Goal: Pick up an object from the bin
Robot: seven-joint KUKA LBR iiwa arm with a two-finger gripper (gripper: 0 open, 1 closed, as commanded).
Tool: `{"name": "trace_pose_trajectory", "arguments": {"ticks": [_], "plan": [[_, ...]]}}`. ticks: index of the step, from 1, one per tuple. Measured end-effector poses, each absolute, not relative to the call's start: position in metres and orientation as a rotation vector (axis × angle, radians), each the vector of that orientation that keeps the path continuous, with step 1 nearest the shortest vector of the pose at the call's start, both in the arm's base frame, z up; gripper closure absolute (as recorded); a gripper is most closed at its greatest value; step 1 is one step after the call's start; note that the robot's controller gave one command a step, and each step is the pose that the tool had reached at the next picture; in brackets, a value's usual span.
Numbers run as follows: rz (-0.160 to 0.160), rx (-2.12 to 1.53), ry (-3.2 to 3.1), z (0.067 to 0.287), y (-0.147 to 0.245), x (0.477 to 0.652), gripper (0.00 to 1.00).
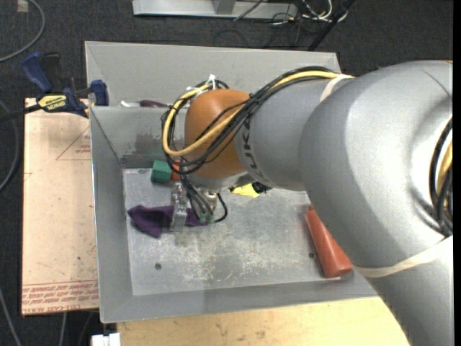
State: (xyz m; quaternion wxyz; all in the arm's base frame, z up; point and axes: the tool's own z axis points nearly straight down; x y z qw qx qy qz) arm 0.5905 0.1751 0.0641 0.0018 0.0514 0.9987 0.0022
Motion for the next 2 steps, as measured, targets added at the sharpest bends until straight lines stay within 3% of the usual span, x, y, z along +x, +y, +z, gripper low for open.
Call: {"name": "trace_pose_trajectory", "arguments": {"ticks": [2], "plan": [[0.006,0.153,3.137,0.109,0.175,0.59,1.0]]}}
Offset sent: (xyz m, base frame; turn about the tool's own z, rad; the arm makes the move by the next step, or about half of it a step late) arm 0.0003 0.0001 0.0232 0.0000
